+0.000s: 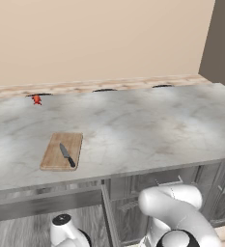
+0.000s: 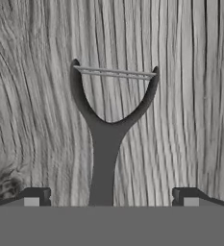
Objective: Open the drawer on the left and place the cutting tools on the cutting board.
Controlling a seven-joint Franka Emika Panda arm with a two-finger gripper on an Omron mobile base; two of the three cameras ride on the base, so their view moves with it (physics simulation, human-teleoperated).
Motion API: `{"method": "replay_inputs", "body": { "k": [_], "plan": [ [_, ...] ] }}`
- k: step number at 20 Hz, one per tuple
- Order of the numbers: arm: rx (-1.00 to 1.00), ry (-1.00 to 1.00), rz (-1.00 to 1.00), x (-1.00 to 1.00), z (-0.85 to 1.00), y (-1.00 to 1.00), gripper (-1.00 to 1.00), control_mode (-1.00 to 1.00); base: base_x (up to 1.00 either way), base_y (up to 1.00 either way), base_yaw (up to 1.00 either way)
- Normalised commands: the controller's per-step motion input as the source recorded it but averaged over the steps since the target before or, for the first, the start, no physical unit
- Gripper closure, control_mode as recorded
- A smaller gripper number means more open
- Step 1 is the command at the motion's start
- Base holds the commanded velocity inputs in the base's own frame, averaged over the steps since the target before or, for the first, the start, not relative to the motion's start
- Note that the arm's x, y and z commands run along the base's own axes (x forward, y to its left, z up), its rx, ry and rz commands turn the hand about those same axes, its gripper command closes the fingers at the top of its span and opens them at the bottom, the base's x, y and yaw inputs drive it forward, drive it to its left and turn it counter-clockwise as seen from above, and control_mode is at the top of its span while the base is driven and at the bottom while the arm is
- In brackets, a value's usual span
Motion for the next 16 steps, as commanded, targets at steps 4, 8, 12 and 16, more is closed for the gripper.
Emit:
{"method": "replay_inputs", "body": {
  "k": [4,8,12,16],
  "plan": [
    [-0.01,0.02,-0.01,0.15,-0.24,0.30,-1.00,-1.00,0.00,0.00,0.00],
    [-0.01,0.03,-0.01,0.08,-0.24,0.30,-1.00,-1.00,0.00,0.00,0.00],
    [-0.03,0.04,-0.02,0.00,-0.26,0.18,-1.00,-1.00,0.00,0.00,0.00],
    [-0.07,0.02,-0.02,-0.15,-0.26,0.11,1.00,-1.00,0.00,0.00,0.00]
  ]
}}
